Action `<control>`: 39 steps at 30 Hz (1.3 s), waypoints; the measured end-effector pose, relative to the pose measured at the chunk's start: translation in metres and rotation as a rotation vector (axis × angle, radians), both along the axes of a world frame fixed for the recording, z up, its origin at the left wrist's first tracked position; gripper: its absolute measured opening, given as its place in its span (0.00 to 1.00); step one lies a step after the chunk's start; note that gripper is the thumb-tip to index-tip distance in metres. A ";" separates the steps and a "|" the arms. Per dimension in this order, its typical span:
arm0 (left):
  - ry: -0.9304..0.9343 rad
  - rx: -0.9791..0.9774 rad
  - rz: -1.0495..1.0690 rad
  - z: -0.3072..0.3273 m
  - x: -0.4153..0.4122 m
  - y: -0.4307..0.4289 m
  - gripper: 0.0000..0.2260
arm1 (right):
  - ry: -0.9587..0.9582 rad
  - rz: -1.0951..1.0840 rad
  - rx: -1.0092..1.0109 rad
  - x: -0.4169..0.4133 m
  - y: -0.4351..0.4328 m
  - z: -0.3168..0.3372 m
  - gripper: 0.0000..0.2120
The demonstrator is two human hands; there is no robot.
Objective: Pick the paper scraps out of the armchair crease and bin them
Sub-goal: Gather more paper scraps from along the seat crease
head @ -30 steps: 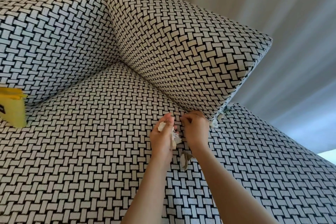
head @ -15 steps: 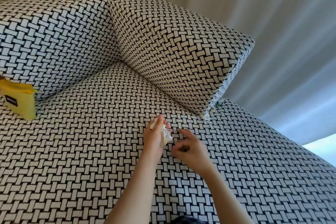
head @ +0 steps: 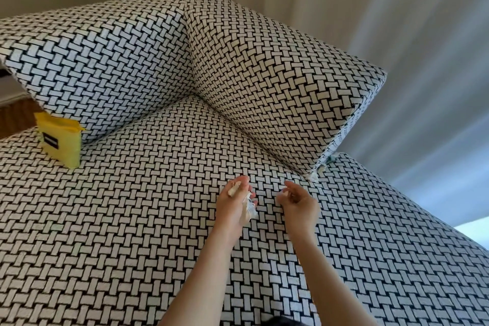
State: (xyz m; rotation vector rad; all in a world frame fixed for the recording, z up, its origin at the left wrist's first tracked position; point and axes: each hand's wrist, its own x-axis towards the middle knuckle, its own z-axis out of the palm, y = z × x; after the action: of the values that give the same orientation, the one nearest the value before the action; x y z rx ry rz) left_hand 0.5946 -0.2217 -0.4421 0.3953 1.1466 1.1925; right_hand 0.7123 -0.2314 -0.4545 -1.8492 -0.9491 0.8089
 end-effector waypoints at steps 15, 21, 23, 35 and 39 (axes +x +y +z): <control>0.076 -0.011 -0.062 -0.004 0.002 0.005 0.02 | -0.287 0.171 -0.206 0.024 0.037 -0.004 0.09; 0.207 0.007 -0.126 -0.003 0.014 -0.007 0.01 | -0.195 0.335 -0.093 0.024 -0.003 -0.006 0.04; 0.181 -0.005 -0.127 -0.003 0.017 -0.010 0.01 | -0.331 0.388 -0.075 0.013 -0.015 -0.009 0.03; -0.100 -0.091 0.074 0.014 -0.021 0.006 0.14 | 0.821 0.064 -0.157 -0.051 0.007 0.034 0.06; -0.141 -0.037 0.150 0.023 -0.074 0.010 0.17 | 1.060 0.108 -0.153 -0.107 0.021 0.044 0.06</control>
State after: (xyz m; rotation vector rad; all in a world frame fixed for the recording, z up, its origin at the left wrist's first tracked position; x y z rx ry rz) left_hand 0.5206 -0.2119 -0.4191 0.1968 1.0888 1.3063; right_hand 0.6052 -0.2103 -0.4109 -1.1783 -0.2918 1.7071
